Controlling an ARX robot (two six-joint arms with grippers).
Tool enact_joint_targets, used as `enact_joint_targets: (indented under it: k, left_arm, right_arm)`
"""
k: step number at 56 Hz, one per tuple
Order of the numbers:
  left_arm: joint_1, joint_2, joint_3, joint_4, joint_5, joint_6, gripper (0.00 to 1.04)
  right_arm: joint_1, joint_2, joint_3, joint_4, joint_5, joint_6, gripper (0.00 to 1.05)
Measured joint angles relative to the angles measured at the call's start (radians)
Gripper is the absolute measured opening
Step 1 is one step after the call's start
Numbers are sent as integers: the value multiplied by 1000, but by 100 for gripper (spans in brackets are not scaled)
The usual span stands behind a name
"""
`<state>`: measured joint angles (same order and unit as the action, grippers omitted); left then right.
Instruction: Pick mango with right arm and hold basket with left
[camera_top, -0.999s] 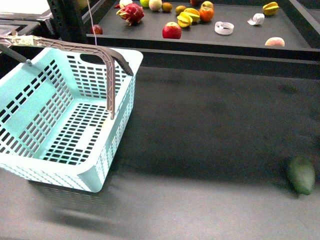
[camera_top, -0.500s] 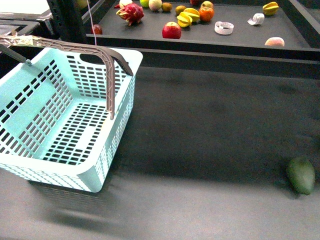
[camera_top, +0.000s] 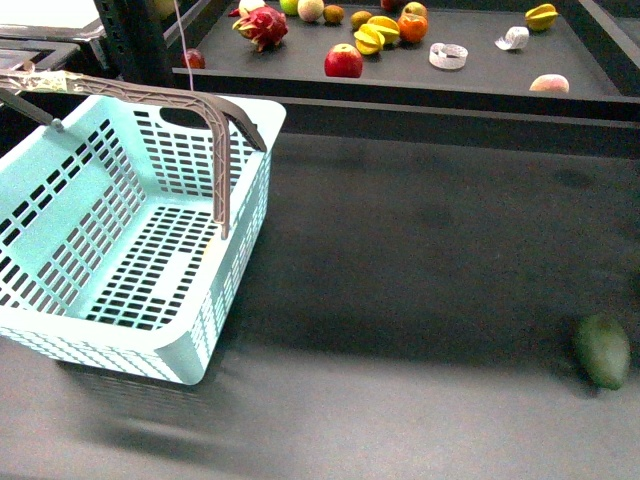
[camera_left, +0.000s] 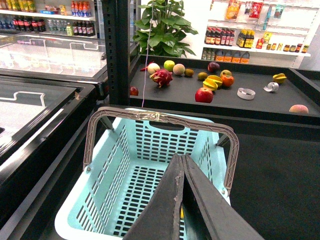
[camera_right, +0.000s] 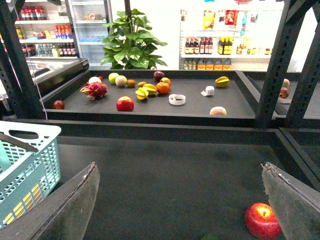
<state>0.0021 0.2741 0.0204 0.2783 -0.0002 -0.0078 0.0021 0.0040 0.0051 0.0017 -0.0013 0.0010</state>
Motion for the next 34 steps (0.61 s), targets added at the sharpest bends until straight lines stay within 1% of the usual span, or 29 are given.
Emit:
enact_joint_targets:
  k: [17, 19, 21, 23, 34]
  left_arm:
    - [0, -100, 0, -100, 0, 0, 4]
    - [0, -142, 0, -153, 0, 0, 4]
    - [0, -211, 0, -246, 1, 0, 4]
    - [0, -243, 0, -266, 0, 0, 4]
    - [0, -268, 0, -276, 0, 0, 4]
  right_arm:
    - [0, 0, 0, 0, 0, 0, 97]
    - [0, 0, 0, 0, 0, 0, 97]
    - [0, 0, 0, 0, 0, 0, 97]
    - [0, 0, 0, 0, 0, 0, 97]
    - [0, 0, 0, 0, 0, 0, 97]
